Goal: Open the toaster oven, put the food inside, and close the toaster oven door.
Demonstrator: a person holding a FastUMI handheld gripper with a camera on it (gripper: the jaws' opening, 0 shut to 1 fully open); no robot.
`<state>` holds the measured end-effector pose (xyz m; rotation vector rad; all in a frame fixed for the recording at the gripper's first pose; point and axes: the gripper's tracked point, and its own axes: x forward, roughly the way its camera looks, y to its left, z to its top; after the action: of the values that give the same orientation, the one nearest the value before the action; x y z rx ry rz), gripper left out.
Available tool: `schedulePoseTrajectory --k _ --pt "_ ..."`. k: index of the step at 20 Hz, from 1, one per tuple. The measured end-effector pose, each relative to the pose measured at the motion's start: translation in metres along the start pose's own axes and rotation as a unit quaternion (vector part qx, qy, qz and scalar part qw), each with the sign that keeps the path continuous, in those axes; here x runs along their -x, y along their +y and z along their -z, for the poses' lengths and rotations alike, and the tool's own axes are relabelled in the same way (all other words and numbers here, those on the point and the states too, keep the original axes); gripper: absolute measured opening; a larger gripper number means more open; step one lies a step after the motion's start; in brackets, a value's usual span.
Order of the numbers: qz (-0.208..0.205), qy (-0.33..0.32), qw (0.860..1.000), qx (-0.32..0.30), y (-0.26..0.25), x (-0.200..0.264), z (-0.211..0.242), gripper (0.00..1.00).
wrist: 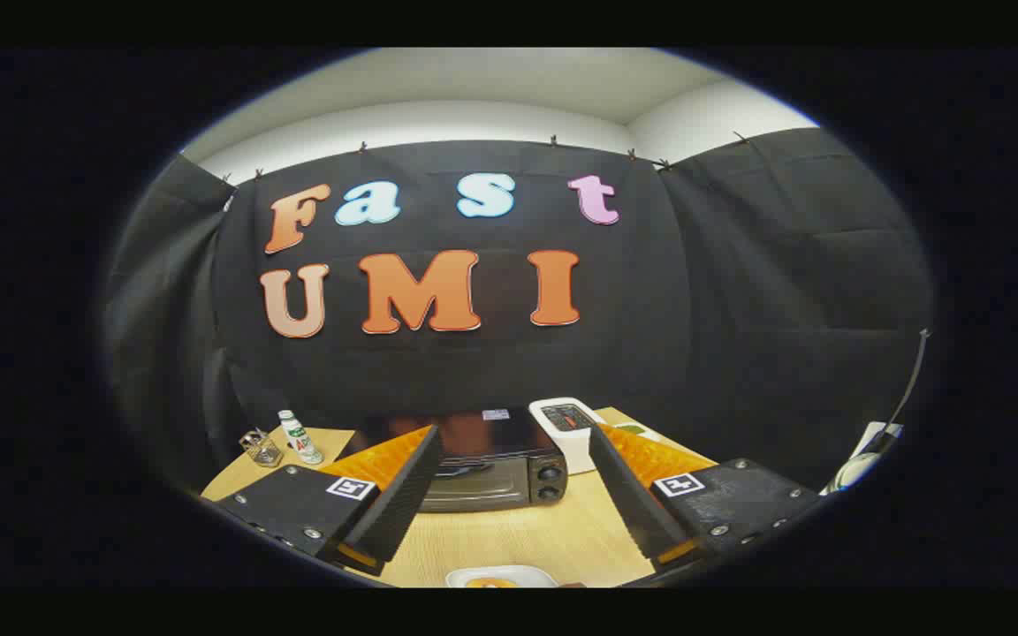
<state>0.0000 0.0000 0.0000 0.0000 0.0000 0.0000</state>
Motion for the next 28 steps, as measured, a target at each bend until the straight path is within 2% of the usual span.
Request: schedulePoseTrajectory --k 17,28 --pt "-0.036 0.007 0.999 0.008 0.038 -0.001 -0.004 0.99" --pt "-0.025 0.018 1.000 0.005 0.032 -0.015 0.001 0.99"
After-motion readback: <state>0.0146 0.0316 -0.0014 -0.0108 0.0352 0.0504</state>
